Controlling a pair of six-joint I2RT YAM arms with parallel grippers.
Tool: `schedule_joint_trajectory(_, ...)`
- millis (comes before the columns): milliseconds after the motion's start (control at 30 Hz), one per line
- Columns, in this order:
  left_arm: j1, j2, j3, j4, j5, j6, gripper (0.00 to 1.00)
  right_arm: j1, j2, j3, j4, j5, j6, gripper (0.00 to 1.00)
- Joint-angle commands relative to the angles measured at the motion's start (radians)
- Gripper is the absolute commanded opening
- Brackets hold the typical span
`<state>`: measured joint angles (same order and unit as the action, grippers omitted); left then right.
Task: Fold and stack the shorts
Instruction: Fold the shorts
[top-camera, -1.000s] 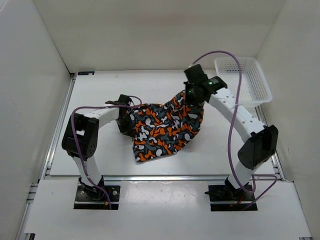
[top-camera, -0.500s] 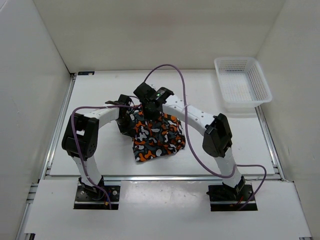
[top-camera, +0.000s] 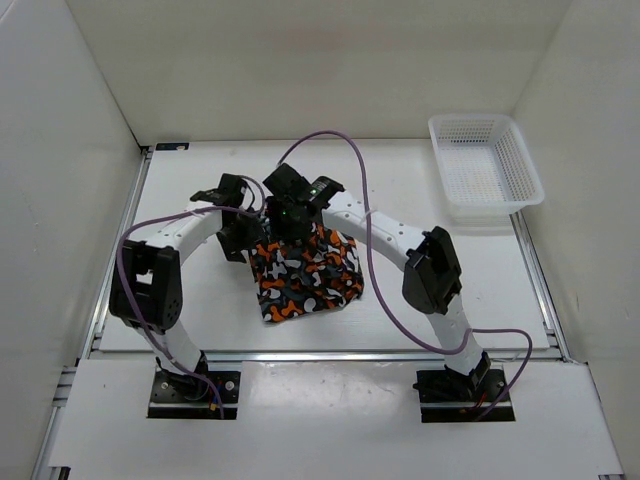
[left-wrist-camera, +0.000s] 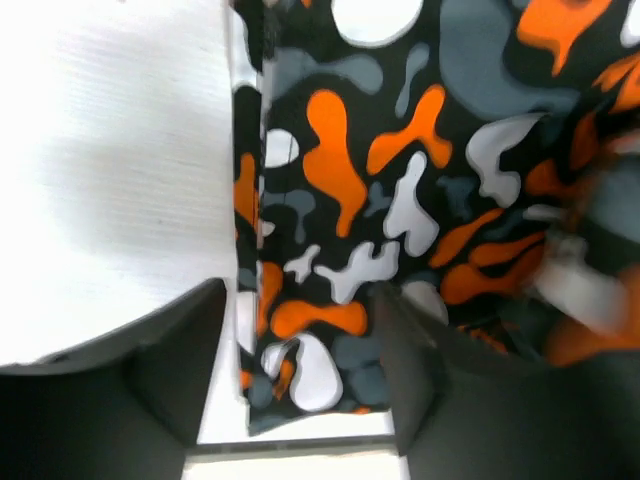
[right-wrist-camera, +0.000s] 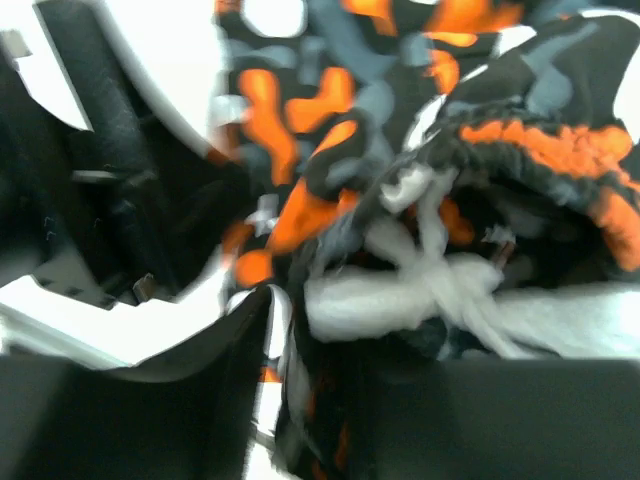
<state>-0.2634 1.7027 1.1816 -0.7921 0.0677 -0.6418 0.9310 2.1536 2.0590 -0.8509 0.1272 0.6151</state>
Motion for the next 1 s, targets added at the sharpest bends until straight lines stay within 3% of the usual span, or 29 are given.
schedule_joint_trajectory(0,0.013,-0.078,0.052,-0.042,0.014,0.017,0.75,0.022,-0.03,-0.018,0.163,-0.152,-0.025,0.52)
schedule_joint_trajectory(100,0.032,-0.101,0.052,-0.068,-0.014,0.027,0.77,0.022,-0.162,-0.175,0.314,-0.189,-0.038,0.81)
schedule_joint_trajectory(300,0.117,-0.136,0.029,-0.088,-0.045,0.06,0.68,0.022,-0.414,-0.407,0.36,-0.144,-0.121,0.86)
schedule_joint_trajectory(367,0.147,-0.167,0.029,-0.088,-0.045,0.071,0.62,0.022,-0.51,-0.518,0.36,-0.111,-0.13,0.79)
schedule_joint_trajectory(400,0.16,-0.167,0.029,-0.097,-0.045,0.071,0.57,0.022,-0.541,-0.555,0.36,-0.085,-0.13,0.69)
schedule_joint_trajectory(433,0.17,-0.182,0.029,-0.098,-0.036,0.083,0.52,0.011,-0.588,-0.591,0.36,-0.03,-0.114,0.46)
schedule_joint_trajectory(467,0.17,-0.195,0.039,-0.098,-0.026,0.083,0.43,-0.006,-0.606,-0.621,0.36,-0.017,-0.104,0.35)
schedule_joint_trajectory(500,0.17,-0.195,0.039,-0.098,-0.011,0.093,0.23,-0.017,-0.615,-0.666,0.348,-0.017,-0.088,0.28)
schedule_joint_trajectory(567,0.141,-0.195,0.061,-0.098,0.032,0.093,0.1,-0.05,-0.615,-0.694,0.337,-0.017,-0.074,0.25)
schedule_joint_trajectory(600,0.122,-0.195,0.061,-0.098,0.046,0.093,0.1,-0.06,-0.615,-0.715,0.319,-0.017,-0.065,0.25)
schedule_joint_trajectory(667,0.063,-0.204,0.07,-0.098,0.096,0.093,0.1,-0.089,-0.615,-0.737,0.293,-0.005,-0.051,0.38)
schedule_joint_trajectory(733,0.023,-0.204,0.082,-0.098,0.127,0.093,0.28,-0.098,-0.65,-0.769,0.283,0.008,-0.051,0.53)
schedule_joint_trajectory(767,-0.015,-0.184,0.104,-0.098,0.161,0.103,0.51,-0.124,-0.659,-0.778,0.271,0.024,-0.051,0.64)
schedule_joint_trajectory(800,-0.036,-0.175,0.104,-0.087,0.171,0.103,0.65,-0.135,-0.675,-0.778,0.271,0.025,-0.051,0.66)
schedule_joint_trajectory(900,-0.114,-0.12,0.142,-0.073,0.182,0.103,0.82,-0.173,-0.704,-0.8,0.24,0.049,-0.06,0.71)
schedule_joint_trajectory(967,-0.151,-0.081,0.162,-0.062,0.173,0.091,0.82,-0.187,-0.721,-0.809,0.219,0.058,-0.06,0.72)
